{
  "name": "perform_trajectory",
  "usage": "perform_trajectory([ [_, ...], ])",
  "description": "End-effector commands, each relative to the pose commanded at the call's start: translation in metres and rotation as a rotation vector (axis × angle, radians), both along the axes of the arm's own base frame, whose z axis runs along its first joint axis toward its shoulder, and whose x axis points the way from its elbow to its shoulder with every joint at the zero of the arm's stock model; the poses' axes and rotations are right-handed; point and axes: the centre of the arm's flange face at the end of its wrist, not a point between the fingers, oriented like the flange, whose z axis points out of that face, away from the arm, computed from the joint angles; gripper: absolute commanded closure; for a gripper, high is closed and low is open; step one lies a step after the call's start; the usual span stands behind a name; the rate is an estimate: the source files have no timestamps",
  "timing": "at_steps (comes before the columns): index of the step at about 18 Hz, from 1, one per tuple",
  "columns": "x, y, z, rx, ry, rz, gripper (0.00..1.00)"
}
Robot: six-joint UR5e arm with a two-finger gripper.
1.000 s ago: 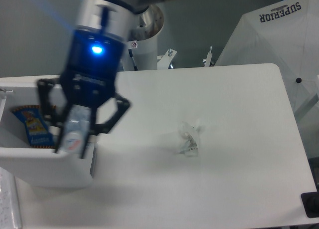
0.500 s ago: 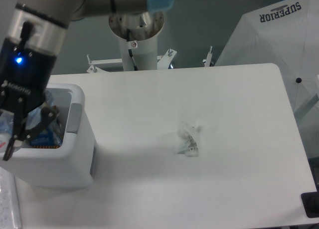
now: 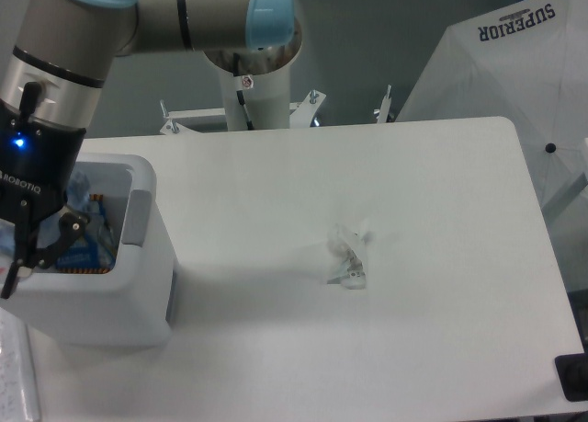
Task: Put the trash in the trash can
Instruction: 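Lower the bottle into the bin and open the gripper, then move the gripper over the crumpled clear plastic wrapper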
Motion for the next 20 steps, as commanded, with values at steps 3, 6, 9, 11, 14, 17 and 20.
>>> perform_trajectory([
  [3, -0.003, -0.003, 0.004, 0.002, 0.007, 0.010, 0.01],
  [6, -0.027, -0.016, 0.012, 0.010, 0.012, 0.060, 0.00],
  [9, -0.085, -0.050, 0.005, -0.007, -0.013, 0.182, 0.00],
  [11, -0.126, -0.075, -0.008, -0.027, -0.026, 0.258, 0.00],
  [14, -0.185, -0.112, -0.054, -0.097, -0.078, 0.369, 0.00],
  [17, -0.228, -0.159, -0.097, -0.162, -0.124, 0.460, 0.00],
  [20, -0.229, -0.207, -0.131, -0.238, -0.098, 0.491, 0.00],
])
